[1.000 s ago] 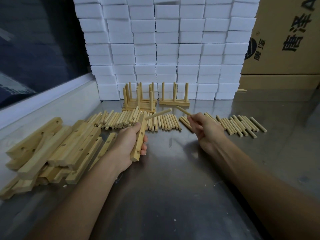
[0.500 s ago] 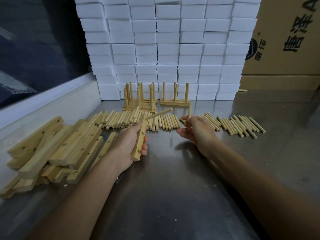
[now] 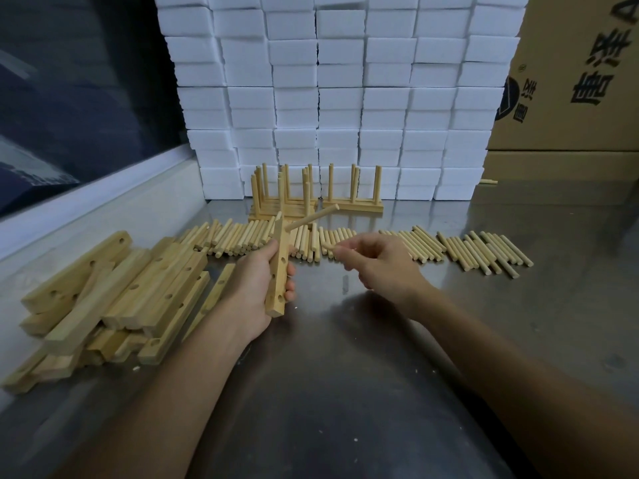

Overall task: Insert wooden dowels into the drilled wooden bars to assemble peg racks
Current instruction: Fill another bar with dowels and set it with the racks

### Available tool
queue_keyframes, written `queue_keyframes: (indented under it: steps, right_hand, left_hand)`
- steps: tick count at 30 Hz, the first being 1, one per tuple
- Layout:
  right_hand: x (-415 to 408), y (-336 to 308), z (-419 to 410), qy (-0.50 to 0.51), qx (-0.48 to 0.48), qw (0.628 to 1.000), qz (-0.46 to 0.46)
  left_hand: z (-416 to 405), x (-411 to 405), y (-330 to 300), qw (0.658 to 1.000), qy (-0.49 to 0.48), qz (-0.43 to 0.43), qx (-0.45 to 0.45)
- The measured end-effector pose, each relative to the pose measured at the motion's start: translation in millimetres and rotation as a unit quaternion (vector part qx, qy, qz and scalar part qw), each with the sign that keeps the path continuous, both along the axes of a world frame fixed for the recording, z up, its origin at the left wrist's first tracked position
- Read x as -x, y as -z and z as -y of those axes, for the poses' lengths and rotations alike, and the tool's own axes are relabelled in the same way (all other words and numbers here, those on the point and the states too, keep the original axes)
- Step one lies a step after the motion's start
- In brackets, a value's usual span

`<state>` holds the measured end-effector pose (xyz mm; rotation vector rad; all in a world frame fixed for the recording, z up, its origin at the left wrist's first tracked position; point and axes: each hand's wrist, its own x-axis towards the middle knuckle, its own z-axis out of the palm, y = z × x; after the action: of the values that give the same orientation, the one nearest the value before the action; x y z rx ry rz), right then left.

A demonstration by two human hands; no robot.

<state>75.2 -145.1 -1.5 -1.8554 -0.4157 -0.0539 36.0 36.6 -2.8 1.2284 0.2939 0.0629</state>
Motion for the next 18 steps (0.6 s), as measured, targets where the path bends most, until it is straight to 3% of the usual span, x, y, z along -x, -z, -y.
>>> queue_keyframes:
  steps: [5, 13, 18]
  right_hand:
    - [8.9, -0.5, -15.9, -0.039, 0.022, 0.996, 0.078]
    - [15.3, -3.4, -25.1, -0.029, 0.118, 0.979, 0.163]
    - [20.8, -12.6, -25.4, -0.008, 0.244, 0.928, 0.281]
  left_hand:
    - [5.2, 0.5, -2.9, 0.997, 0.027, 0.015, 0.066]
    - [8.7, 1.4, -1.6, 0.996, 0.063, 0.020, 0.065]
    - [8.8, 0.7, 3.8, 0.998, 0.044, 0.029, 0.031]
